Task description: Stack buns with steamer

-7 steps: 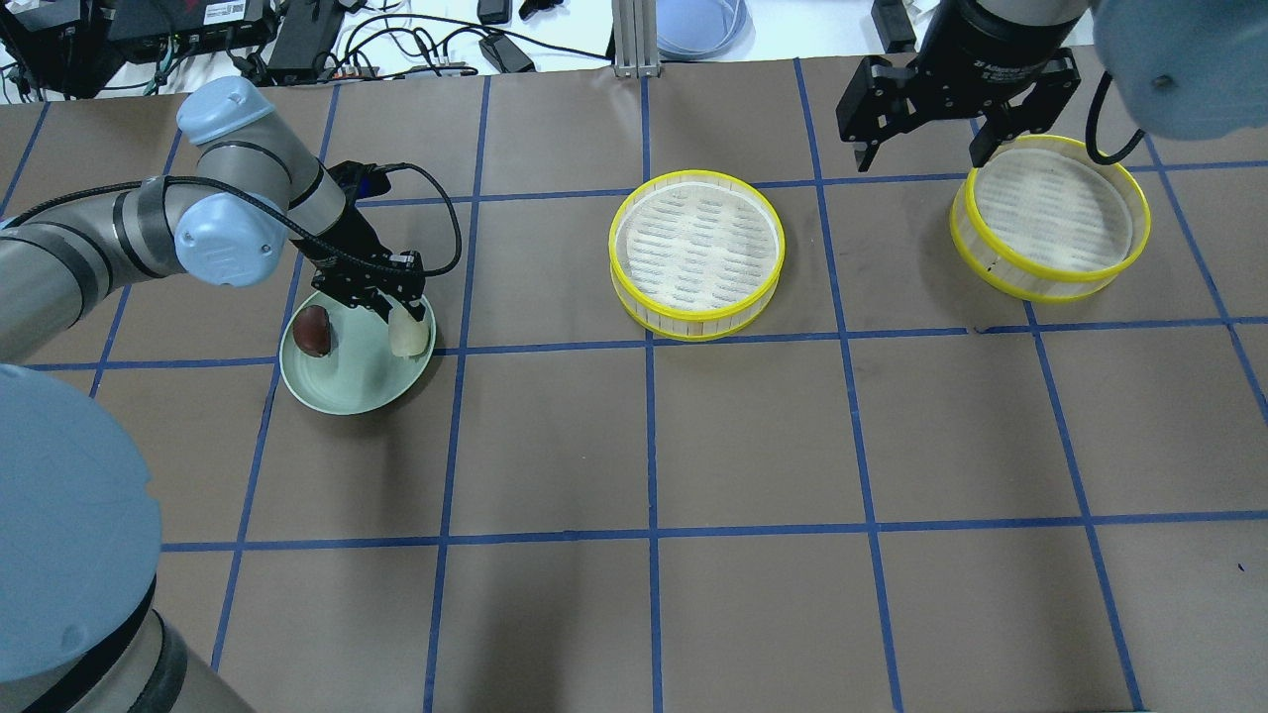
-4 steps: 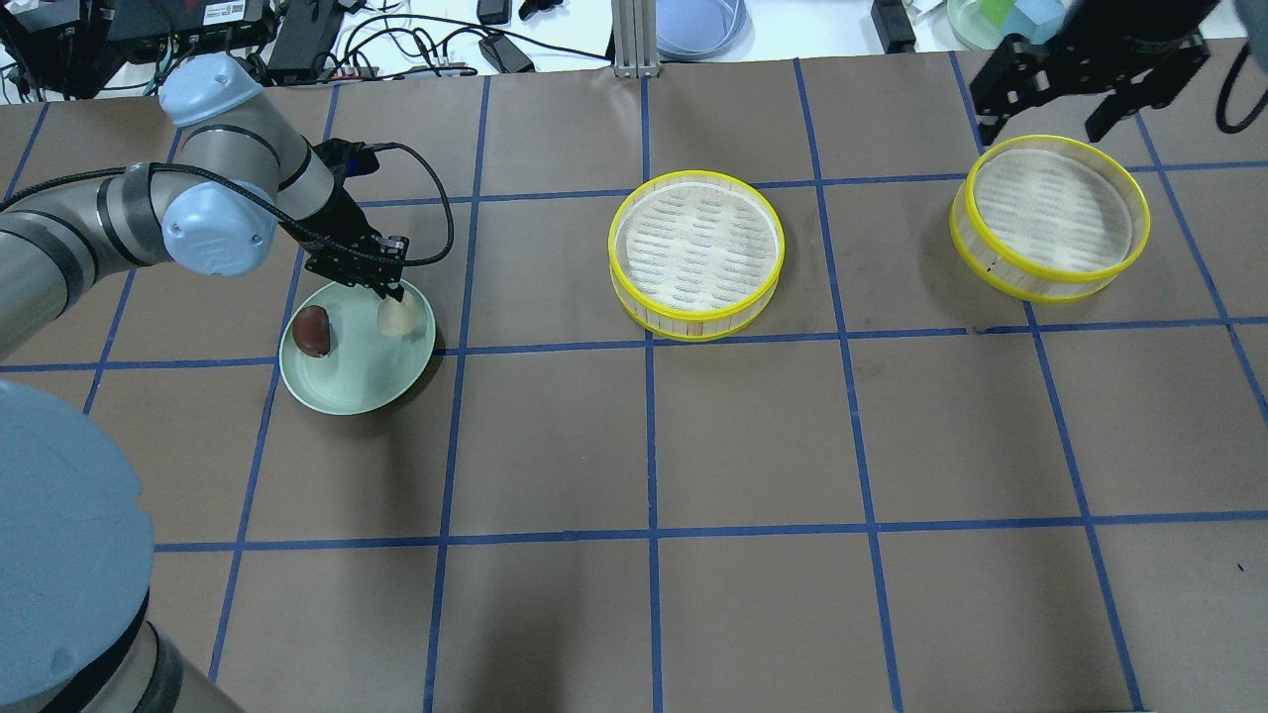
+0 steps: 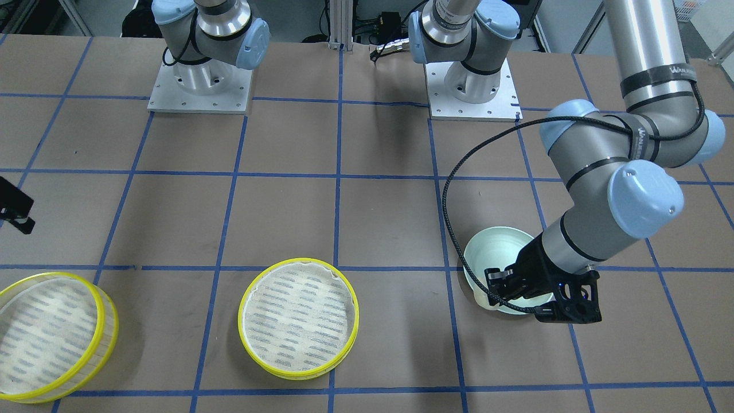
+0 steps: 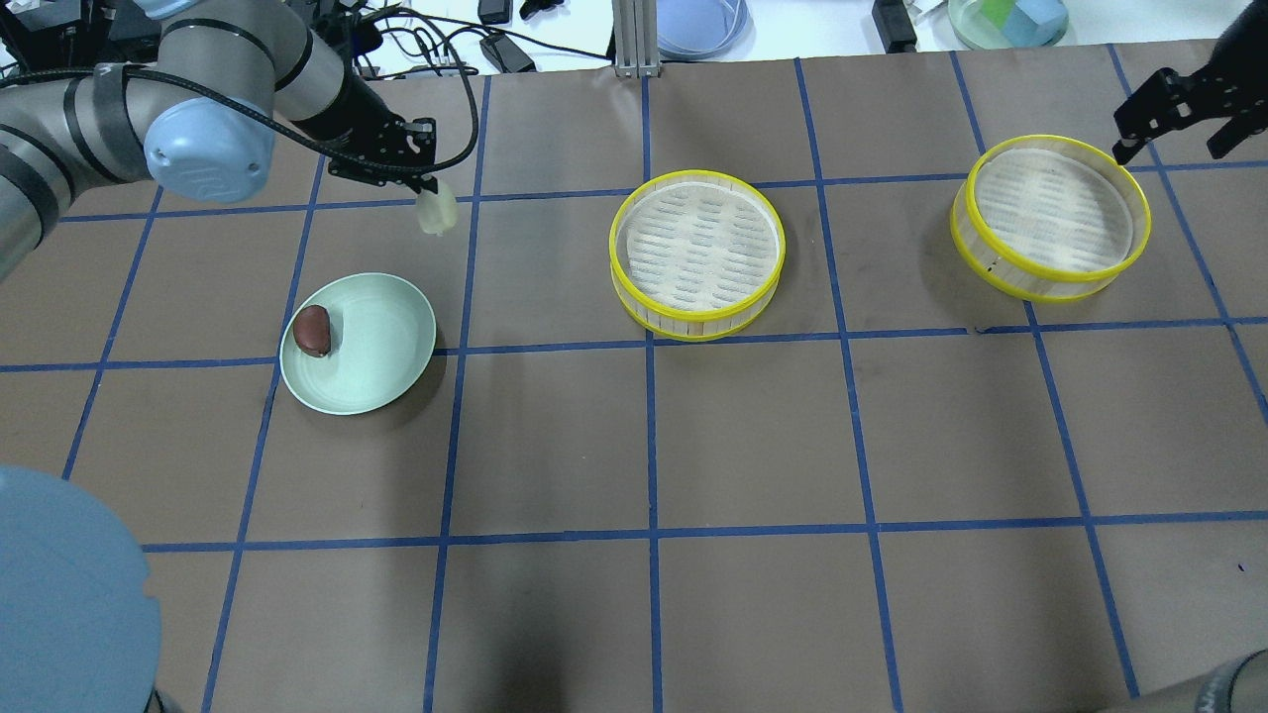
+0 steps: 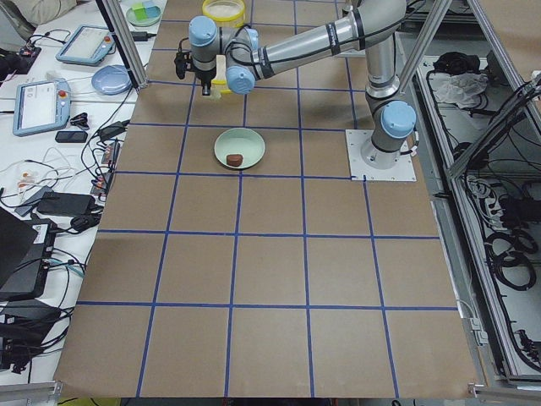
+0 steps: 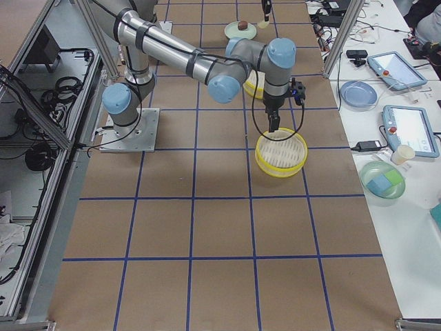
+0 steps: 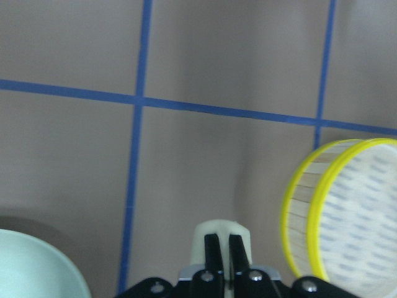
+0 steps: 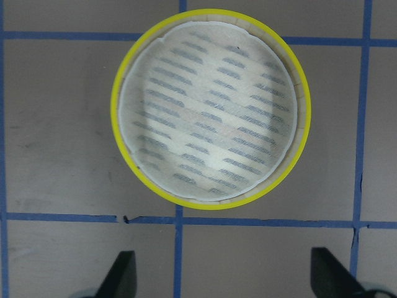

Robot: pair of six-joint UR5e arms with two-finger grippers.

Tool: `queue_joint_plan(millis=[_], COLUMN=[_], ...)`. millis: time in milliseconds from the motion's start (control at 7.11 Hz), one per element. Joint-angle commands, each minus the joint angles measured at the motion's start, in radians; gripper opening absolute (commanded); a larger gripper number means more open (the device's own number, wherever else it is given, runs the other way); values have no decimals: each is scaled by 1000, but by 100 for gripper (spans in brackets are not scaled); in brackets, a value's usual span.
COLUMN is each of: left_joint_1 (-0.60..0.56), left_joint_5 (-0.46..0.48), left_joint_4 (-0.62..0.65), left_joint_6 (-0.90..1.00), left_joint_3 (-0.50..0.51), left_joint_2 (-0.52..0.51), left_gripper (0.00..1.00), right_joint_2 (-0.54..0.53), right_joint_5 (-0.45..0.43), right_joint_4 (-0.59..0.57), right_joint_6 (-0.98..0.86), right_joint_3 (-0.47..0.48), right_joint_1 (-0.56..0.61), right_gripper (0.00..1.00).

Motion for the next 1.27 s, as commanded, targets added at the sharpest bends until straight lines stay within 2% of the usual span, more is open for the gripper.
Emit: queue_joint_plan(millis=[0, 281, 422, 703, 844, 984, 1125], left_joint_1=[-97, -160, -170, -196, -205, -205, -205], left_joint_5=[-156, -169, -166, -169, -169, -163, -161], left_joint_4=[130, 251, 281, 330, 330, 330, 329], left_joint_6=[-128, -157, -159, -232, -278, -326, -335], left_joint_3=[-4, -5, -5, -5, -7, -5, -4], left_joint_2=[-40, -124, -169, -215, -215, -206, -197], left_gripper=[0, 0, 0, 1, 62, 100, 100], right_joint_2=[78, 109, 163, 229, 250, 258, 280], right_joint_5=[0, 4, 6, 0, -2, 3, 6], right_joint_4=[-23, -133, -235, -296, -337, -341, -342], right_joint_6=[-63, -65, -98, -126, -126, -128, -129], right_joint_3=[2, 13, 11, 8, 5, 5, 5], right_joint_1=[-55, -57, -57, -57, -57, -57, -57], right_gripper=[100, 100, 100, 100, 100, 100, 100])
